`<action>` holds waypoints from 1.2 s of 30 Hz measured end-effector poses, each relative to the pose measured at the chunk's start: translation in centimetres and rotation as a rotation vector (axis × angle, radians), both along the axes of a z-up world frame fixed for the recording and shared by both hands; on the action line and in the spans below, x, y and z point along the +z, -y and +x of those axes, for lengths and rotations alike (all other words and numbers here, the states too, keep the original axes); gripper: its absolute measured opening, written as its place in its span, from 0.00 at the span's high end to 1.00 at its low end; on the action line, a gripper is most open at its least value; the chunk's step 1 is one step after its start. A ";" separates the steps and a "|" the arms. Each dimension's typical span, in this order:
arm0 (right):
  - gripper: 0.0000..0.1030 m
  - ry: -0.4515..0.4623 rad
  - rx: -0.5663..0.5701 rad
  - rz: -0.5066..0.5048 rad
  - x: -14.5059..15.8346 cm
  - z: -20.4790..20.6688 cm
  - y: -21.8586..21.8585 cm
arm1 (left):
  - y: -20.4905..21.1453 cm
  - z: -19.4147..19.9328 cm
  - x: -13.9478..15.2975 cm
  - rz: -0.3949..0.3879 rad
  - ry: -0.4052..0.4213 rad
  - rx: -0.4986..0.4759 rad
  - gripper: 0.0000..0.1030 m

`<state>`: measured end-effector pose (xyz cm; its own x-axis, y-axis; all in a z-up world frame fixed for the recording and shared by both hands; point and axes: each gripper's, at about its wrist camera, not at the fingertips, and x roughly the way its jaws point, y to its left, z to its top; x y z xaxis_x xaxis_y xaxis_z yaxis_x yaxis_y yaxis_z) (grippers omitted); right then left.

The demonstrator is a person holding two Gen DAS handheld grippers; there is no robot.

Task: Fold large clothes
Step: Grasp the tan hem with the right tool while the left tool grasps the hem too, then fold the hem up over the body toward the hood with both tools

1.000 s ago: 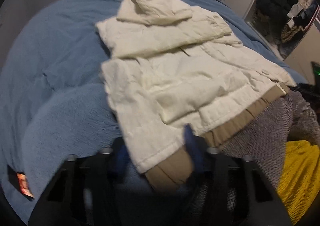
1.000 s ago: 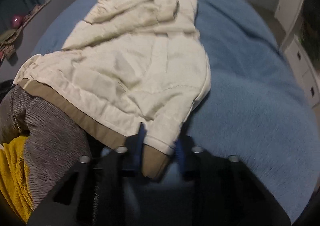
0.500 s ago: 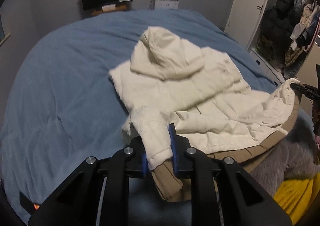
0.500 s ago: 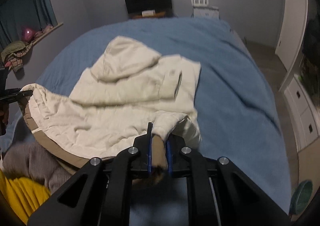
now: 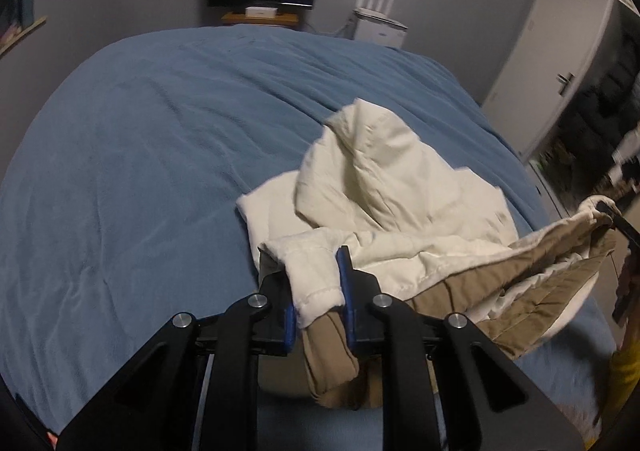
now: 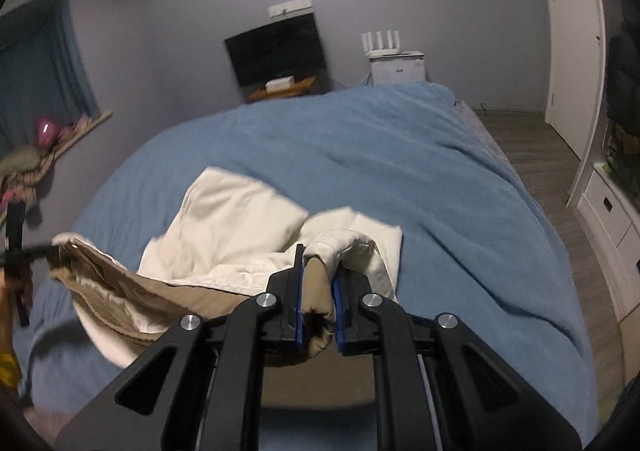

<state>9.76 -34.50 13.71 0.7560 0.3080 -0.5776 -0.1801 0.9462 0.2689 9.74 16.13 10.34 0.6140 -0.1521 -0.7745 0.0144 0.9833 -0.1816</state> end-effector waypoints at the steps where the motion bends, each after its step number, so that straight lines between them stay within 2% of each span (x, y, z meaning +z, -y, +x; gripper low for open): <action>1: 0.92 0.003 -0.027 0.013 -0.6 1.4 -0.2 | -0.3 0.9 -0.4 -0.013 -0.005 0.017 0.83; 6: 0.92 -0.010 -0.112 0.053 -3.1 6.5 -0.8 | -1.6 5.6 -2.8 -0.064 -0.025 0.095 0.83; 13: 0.91 -0.063 -0.139 0.017 -7.4 11.9 -1.7 | -1.8 10.7 -7.5 -0.024 -0.079 0.145 0.80; 18: 0.91 -0.099 -0.155 0.045 -11.4 14.5 -1.9 | -2.7 11.8 -11.0 -0.037 -0.083 0.147 0.80; 23: 0.88 -0.130 -0.165 0.001 -13.8 14.9 -2.7 | -2.6 12.4 -12.1 -0.036 -0.086 0.138 0.78; 26: 0.81 -0.139 -0.160 0.019 -13.7 14.4 -2.7 | -2.4 11.8 -11.4 -0.058 -0.069 0.126 0.69; 28: 0.69 -0.136 -0.159 0.042 -13.2 13.8 -2.3 | -2.5 11.1 -10.8 -0.117 -0.047 0.116 0.43; 29: 0.51 -0.122 -0.164 0.055 -12.6 13.2 -2.2 | -2.4 10.8 -10.4 -0.143 -0.033 0.119 0.36; 30: 0.40 -0.106 -0.166 0.059 -12.0 12.7 -2.3 | -2.3 10.2 -9.8 -0.162 -0.011 0.122 0.26; 32: 0.39 -0.073 -0.157 0.039 -10.6 11.3 -3.0 | -1.4 9.3 -8.7 -0.148 0.015 0.108 0.22; 35: 0.32 -0.061 -0.116 0.013 -9.3 9.3 -4.4 | 0.7 7.4 -7.3 -0.082 0.042 0.067 0.18; 36: 0.30 -0.062 -0.097 0.002 -9.0 8.7 -5.1 | 1.8 6.6 -6.9 -0.052 0.049 0.039 0.14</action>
